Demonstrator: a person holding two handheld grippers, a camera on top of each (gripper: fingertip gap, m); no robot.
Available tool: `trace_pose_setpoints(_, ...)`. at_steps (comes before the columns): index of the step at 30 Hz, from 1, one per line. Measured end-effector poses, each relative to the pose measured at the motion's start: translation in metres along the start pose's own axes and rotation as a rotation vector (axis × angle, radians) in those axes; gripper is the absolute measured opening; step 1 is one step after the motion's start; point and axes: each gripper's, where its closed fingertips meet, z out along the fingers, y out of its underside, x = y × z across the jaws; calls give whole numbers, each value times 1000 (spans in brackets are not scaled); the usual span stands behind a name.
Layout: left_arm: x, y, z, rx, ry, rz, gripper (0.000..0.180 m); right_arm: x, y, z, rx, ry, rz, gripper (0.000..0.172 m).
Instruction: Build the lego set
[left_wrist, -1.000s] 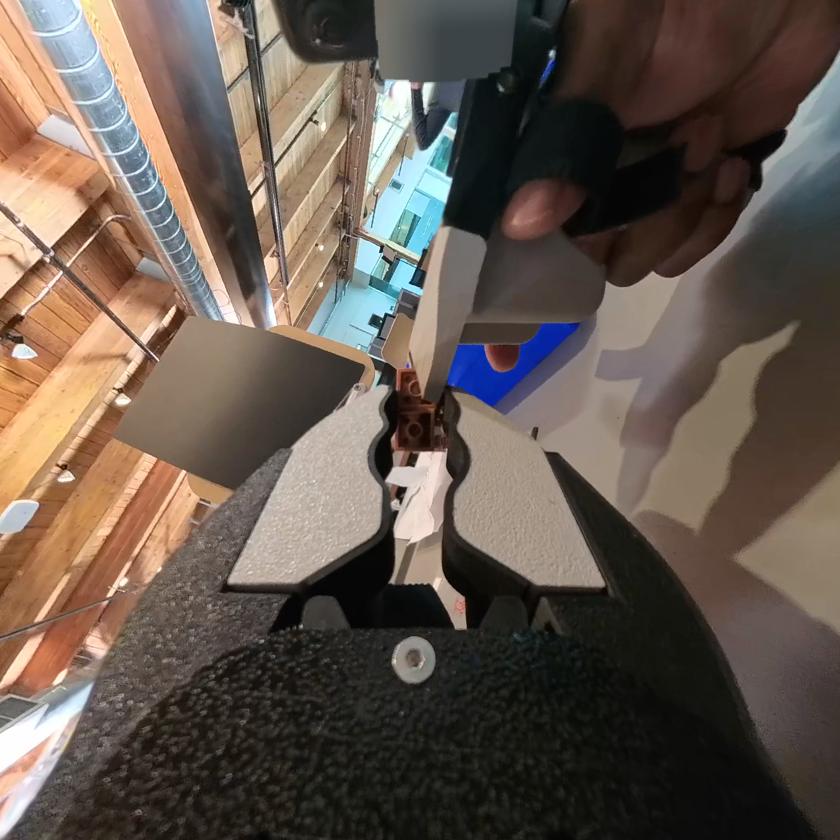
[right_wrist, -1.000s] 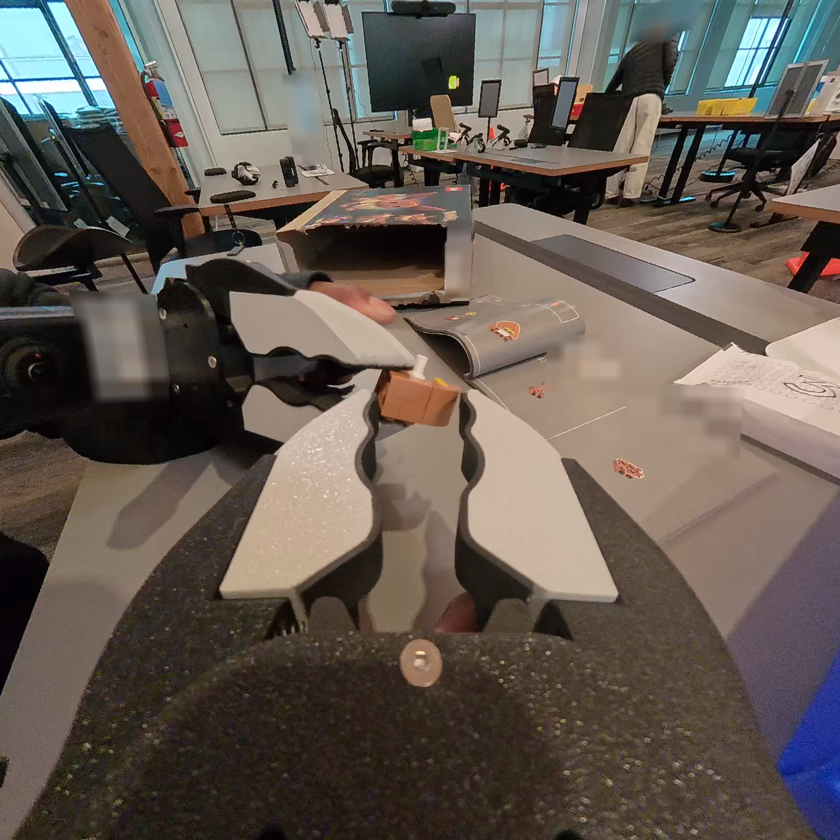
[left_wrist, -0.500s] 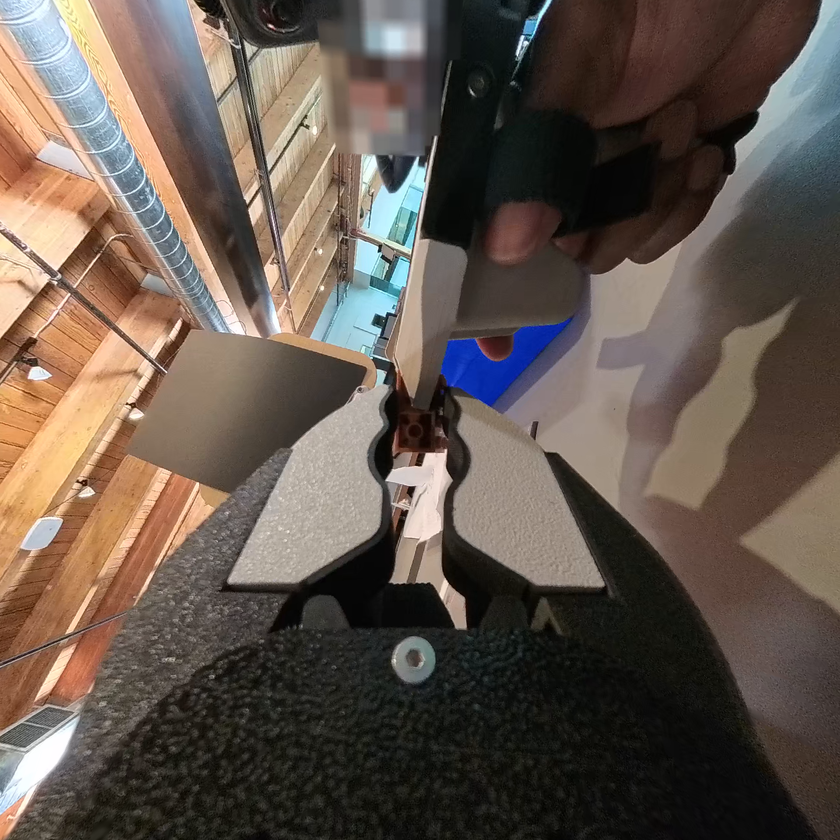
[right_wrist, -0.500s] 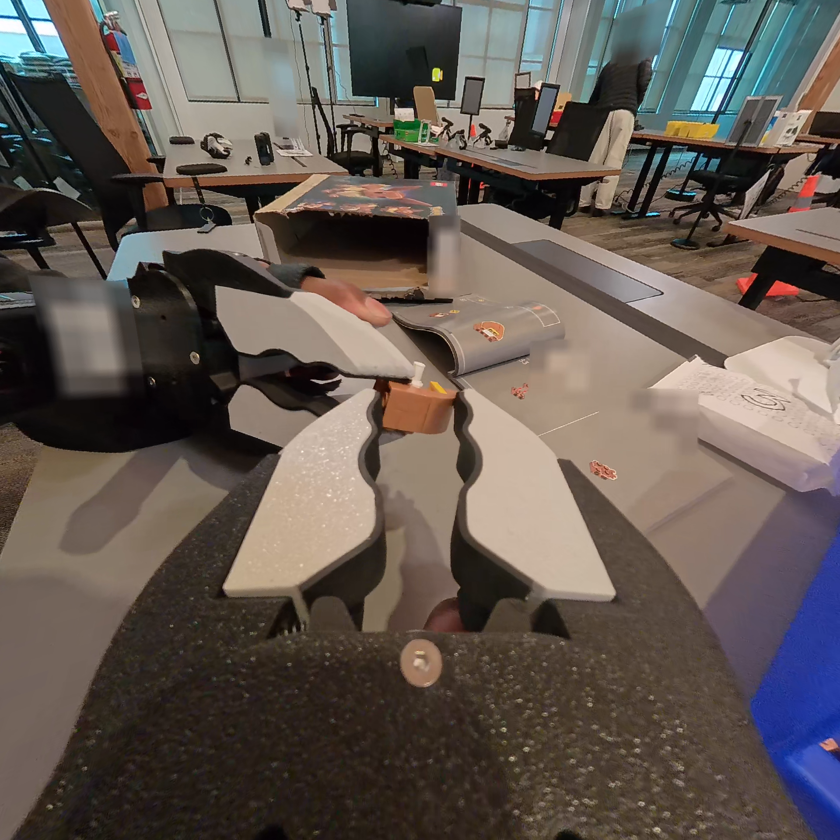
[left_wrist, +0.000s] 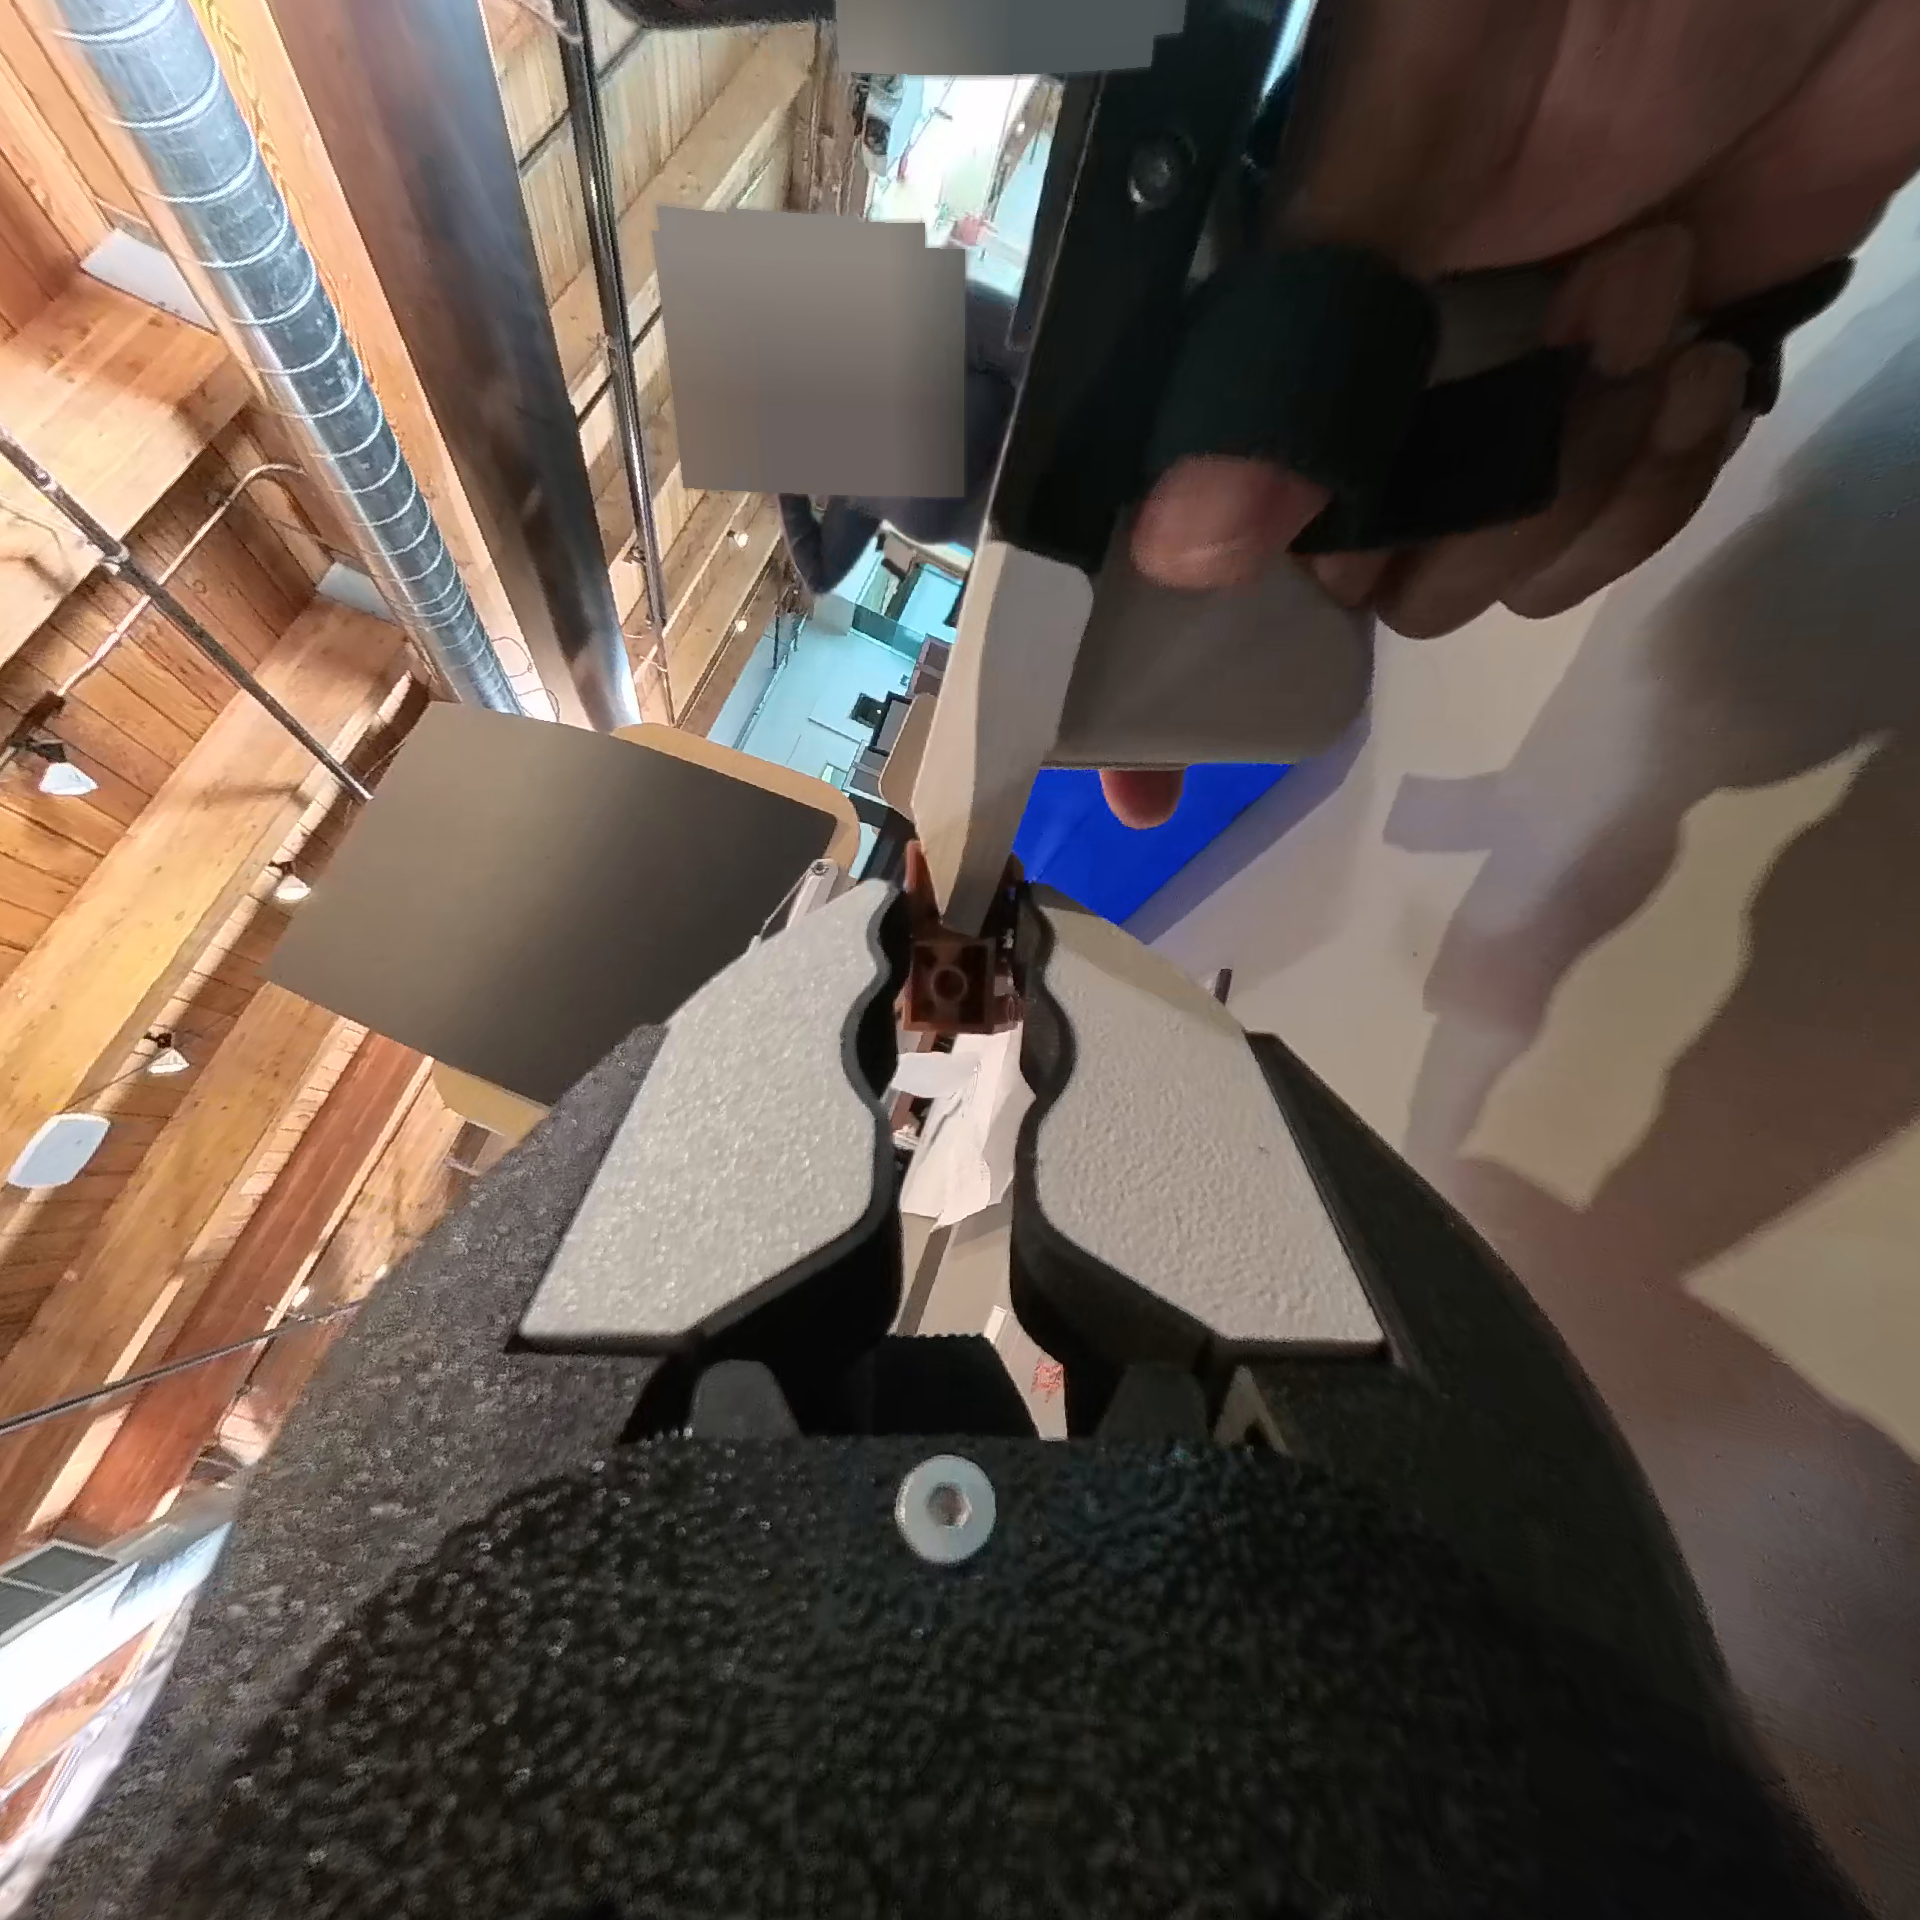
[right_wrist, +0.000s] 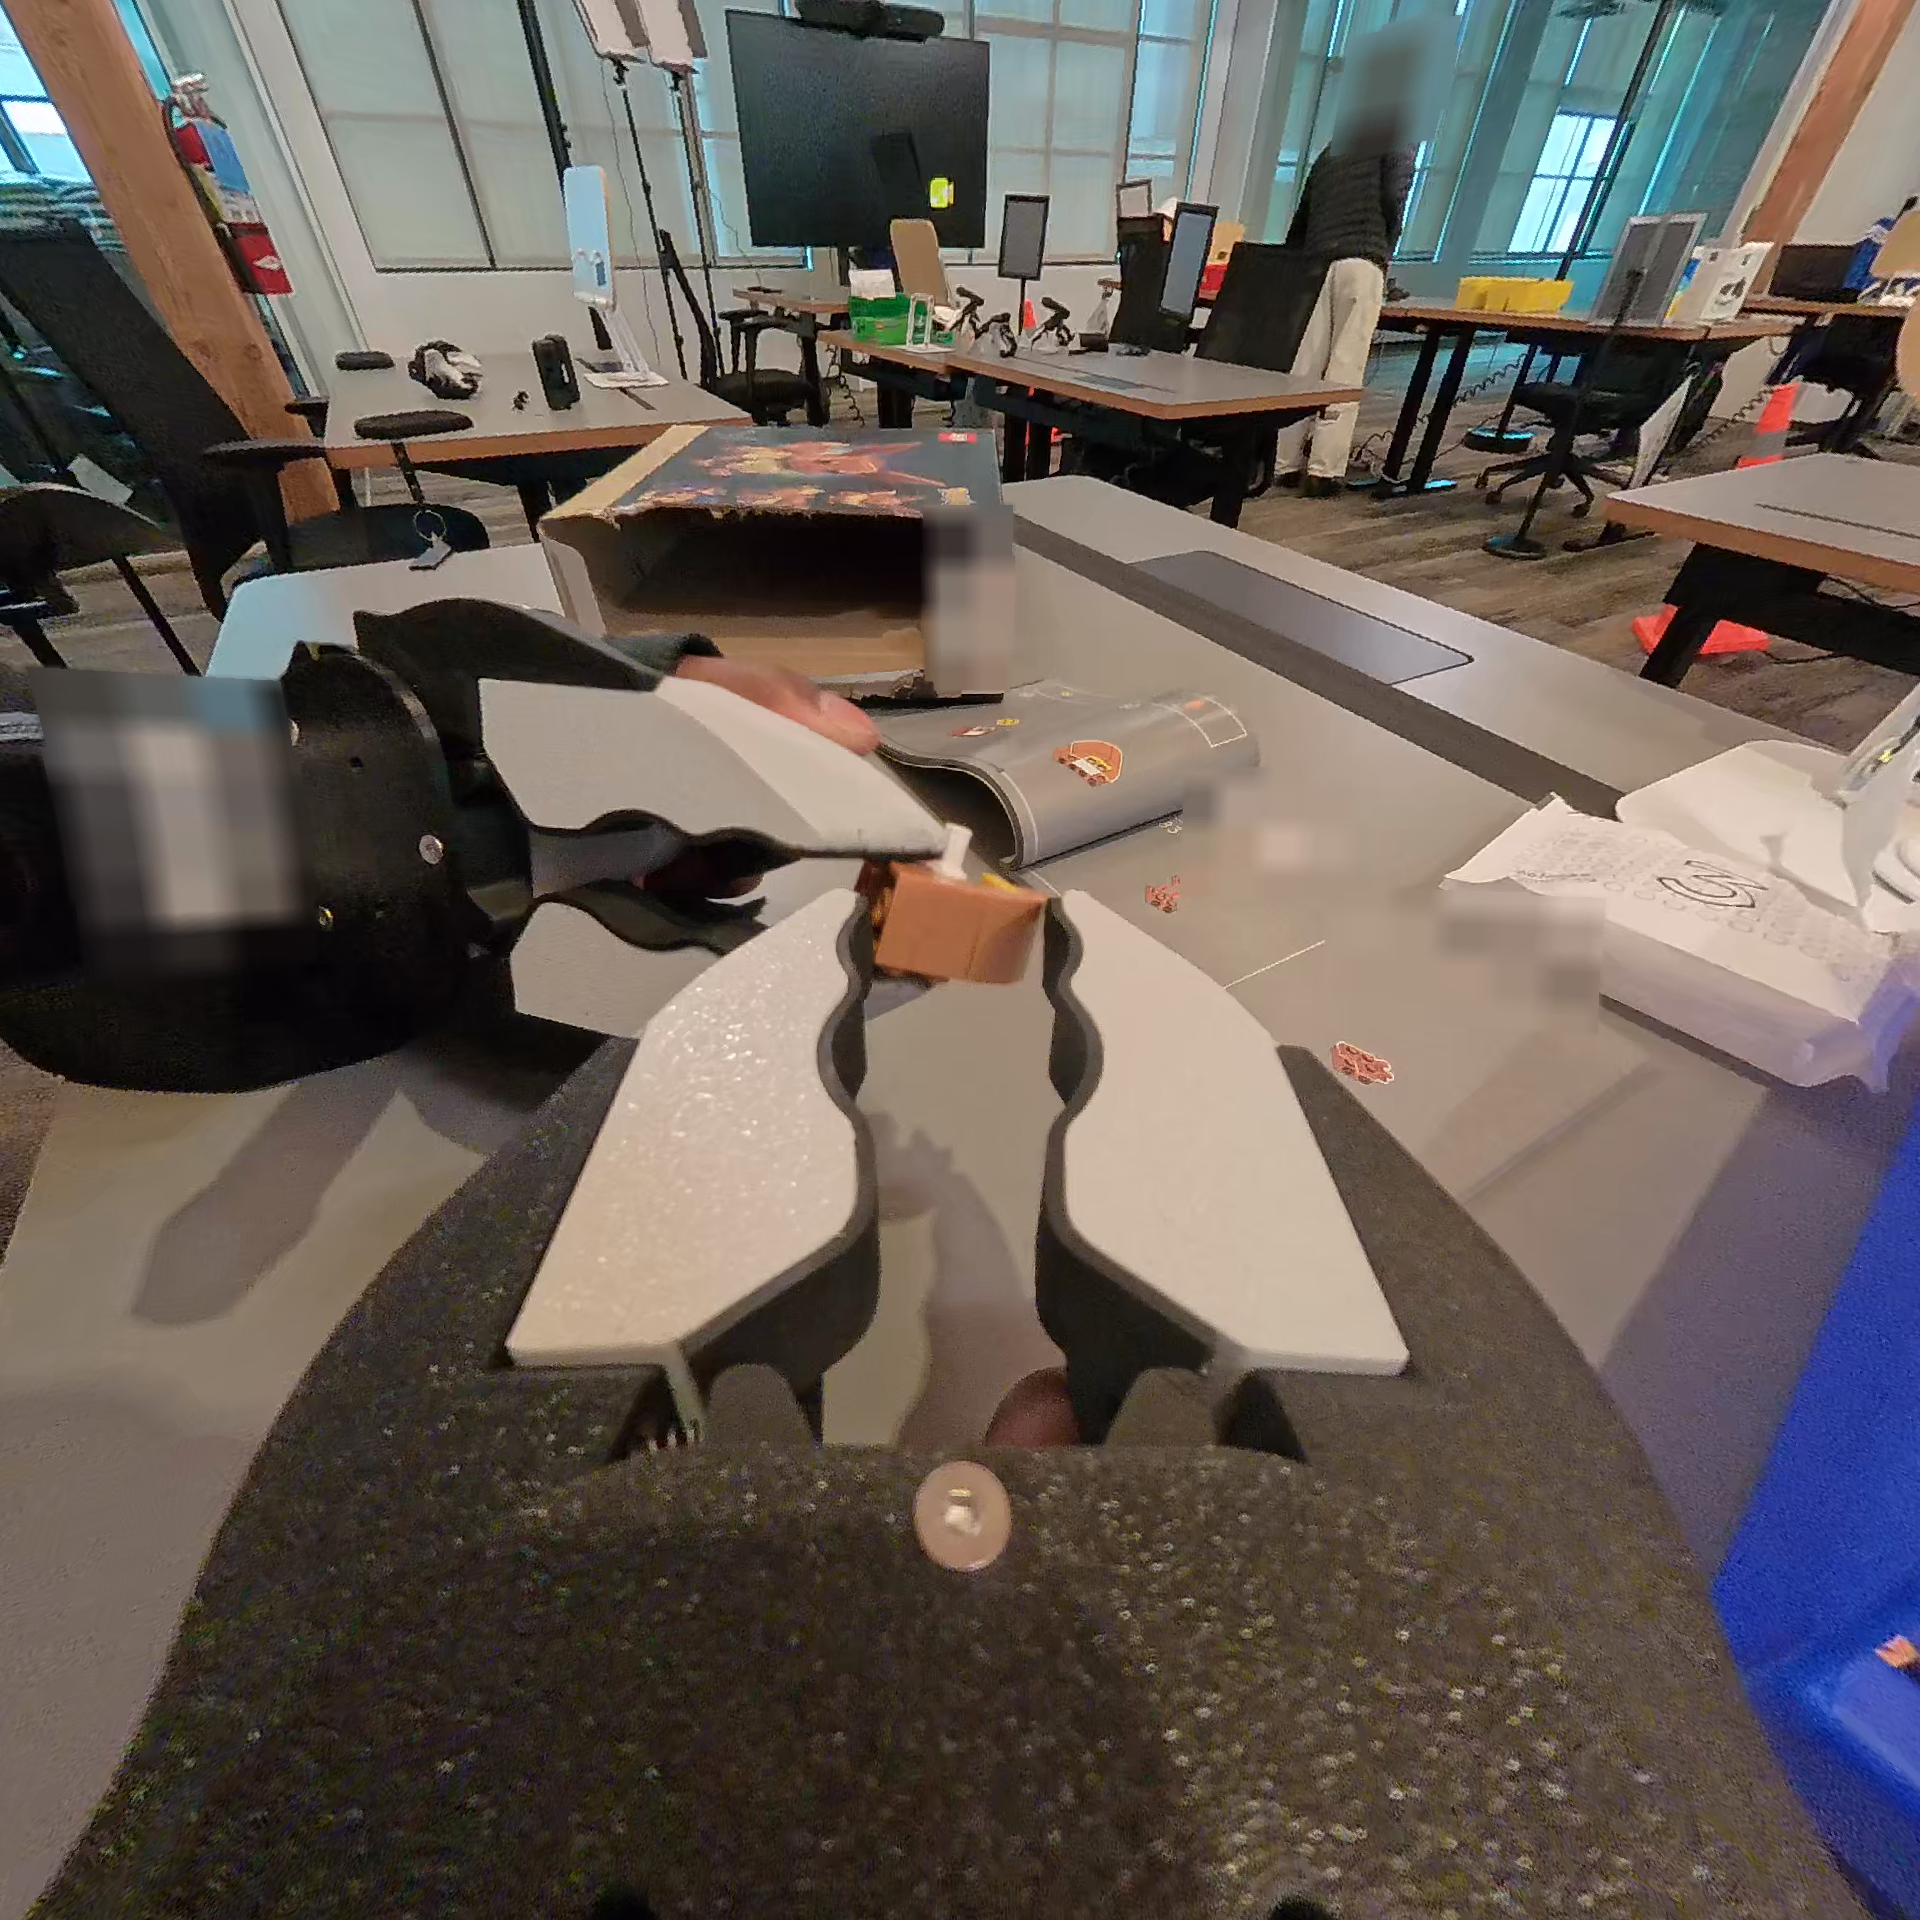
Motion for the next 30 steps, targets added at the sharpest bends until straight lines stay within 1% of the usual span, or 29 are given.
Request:
trace_pose_setpoints(2,-6,2,0,-15,-33,-9,19,1,-1,0,-5,7,10,35)
trace_pose_setpoints(5,-6,2,-1,-17,-36,-12,19,-1,-1,0,-7,-12,32,29)
trace_pose_setpoints(30,-3,3,1,-22,-37,-41,19,-1,2,0,-27,16,9,25)
